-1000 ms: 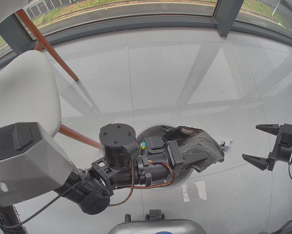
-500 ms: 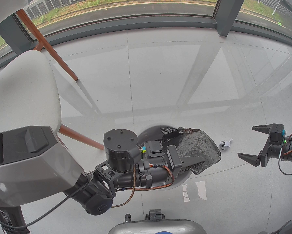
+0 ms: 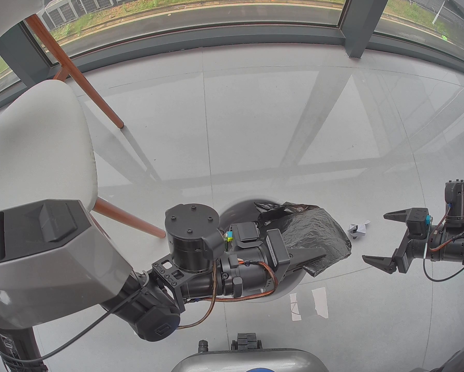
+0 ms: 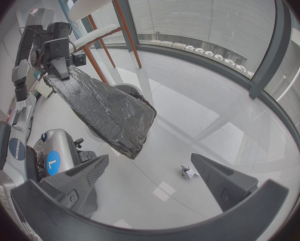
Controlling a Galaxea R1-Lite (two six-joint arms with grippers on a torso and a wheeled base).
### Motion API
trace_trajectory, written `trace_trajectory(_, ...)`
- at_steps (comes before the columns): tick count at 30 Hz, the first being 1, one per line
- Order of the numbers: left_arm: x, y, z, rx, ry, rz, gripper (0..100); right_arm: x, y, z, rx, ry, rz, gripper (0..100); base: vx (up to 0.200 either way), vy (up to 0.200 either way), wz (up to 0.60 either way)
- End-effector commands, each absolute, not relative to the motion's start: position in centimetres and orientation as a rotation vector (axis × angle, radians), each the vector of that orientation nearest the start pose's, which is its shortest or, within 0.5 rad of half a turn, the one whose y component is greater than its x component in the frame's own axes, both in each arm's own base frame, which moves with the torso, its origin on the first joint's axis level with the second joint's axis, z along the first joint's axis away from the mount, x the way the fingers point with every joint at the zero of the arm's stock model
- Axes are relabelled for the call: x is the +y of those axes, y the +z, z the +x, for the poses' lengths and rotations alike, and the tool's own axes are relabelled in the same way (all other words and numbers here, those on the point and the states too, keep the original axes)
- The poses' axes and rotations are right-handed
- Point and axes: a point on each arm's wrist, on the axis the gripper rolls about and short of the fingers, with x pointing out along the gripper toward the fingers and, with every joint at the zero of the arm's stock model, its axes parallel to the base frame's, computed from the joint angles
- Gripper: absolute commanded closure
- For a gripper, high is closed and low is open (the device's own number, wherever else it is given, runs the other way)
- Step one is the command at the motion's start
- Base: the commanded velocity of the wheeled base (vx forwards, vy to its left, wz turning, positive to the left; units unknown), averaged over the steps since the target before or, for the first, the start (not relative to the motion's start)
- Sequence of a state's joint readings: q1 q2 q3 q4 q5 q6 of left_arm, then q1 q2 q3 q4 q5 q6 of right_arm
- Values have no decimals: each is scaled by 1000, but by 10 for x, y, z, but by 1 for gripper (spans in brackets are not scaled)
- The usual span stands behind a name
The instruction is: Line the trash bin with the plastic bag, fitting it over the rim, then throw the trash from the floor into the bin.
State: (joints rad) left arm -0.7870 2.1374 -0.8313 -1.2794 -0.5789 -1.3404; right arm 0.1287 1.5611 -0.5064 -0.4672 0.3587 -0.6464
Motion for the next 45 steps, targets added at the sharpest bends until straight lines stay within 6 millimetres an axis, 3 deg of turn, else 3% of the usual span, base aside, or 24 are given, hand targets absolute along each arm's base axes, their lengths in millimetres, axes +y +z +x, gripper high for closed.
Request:
trace_trajectory(1, -277, 102, 258, 928, -1128, -1110, 100, 44, 118, 240, 430, 664, -548, 0, 0, 0, 0)
trace_trajectory(25, -278, 104, 258, 924, -1134, -1110, 100, 59, 117, 255, 418, 672, -543, 0, 0, 0, 0)
trace_trajectory(33, -277, 102, 257, 934, -1129, -1108, 100, 60, 132, 269, 352, 649, -553, 0, 0, 0, 0)
trace_trajectory(45, -277, 101, 259, 928, -1125, -1111, 100, 71, 138, 260, 319, 689, -563, 0, 0, 0, 0)
